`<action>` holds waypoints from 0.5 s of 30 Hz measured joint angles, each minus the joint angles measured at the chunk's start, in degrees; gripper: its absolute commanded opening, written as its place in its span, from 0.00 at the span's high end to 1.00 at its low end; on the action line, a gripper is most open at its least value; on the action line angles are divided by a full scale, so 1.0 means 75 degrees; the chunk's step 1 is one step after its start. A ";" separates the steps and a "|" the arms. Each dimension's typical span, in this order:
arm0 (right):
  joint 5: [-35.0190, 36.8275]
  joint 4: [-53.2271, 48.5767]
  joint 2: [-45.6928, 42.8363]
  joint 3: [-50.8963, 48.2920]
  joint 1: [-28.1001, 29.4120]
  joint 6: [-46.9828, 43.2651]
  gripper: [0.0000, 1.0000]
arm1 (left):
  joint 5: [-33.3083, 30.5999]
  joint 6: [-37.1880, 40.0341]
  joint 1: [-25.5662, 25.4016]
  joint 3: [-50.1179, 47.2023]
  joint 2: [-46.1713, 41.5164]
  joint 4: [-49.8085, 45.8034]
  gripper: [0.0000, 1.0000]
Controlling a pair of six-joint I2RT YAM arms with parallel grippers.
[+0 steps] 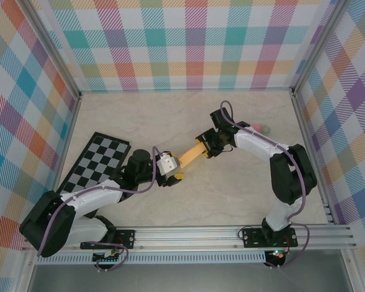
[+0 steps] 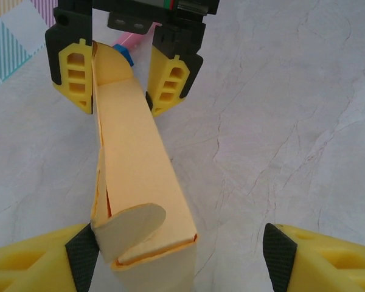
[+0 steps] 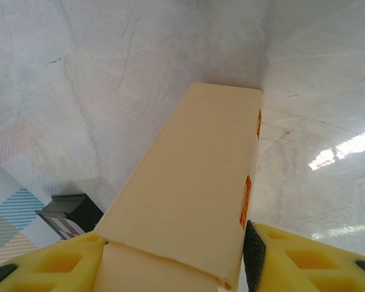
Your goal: Fold the paper box
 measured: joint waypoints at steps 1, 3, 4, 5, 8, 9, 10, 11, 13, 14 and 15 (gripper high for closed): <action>-0.0009 -0.0050 0.0067 0.0085 -0.0012 -0.0052 0.50 | 0.0050 -0.0198 0.0236 -0.0003 -0.0023 0.0000 0.26; -0.0032 -0.0146 0.0178 0.0248 -0.0047 -0.0154 0.50 | 0.0058 -0.0664 0.0685 0.0102 -0.0029 -0.0064 0.26; -0.0032 -0.0216 0.0248 0.0353 -0.0052 -0.0181 0.50 | -0.0026 -0.1000 0.0842 0.0245 -0.0029 -0.0166 0.25; -0.0032 -0.0271 0.0309 0.0446 -0.0052 -0.0204 0.50 | -0.0114 -0.1367 0.0962 0.0431 -0.0032 -0.0256 0.24; -0.0026 -0.0376 0.0449 0.0641 -0.0052 -0.0204 0.50 | -0.0530 -0.2786 0.1163 0.0994 -0.0224 -0.0259 0.17; -0.0023 -0.0408 0.0463 0.0676 -0.0052 -0.0198 0.50 | -0.0688 -0.3209 0.1195 0.1122 -0.0321 -0.0283 0.17; 0.0000 -0.0446 0.0478 0.0711 -0.0052 -0.0192 0.50 | -0.0854 -0.3707 0.1262 0.1291 -0.0420 -0.0321 0.17; 0.0015 -0.0498 0.0493 0.0752 -0.0052 -0.0178 0.51 | -0.0930 -0.4141 0.1341 0.1463 -0.0475 -0.0379 0.17; 0.0064 -0.0662 0.0571 0.0901 -0.0052 -0.0172 0.51 | -0.0927 -0.4771 0.1440 0.1778 -0.0428 -0.0504 0.18; 0.0090 -0.0766 0.0647 0.1035 -0.0052 -0.0172 0.51 | -0.0935 -0.5062 0.1440 0.1950 -0.0332 -0.0632 0.19; 0.0119 -0.0854 0.0729 0.1163 -0.0052 -0.0172 0.51 | -0.0956 -0.5301 0.1440 0.2078 -0.0207 -0.0720 0.18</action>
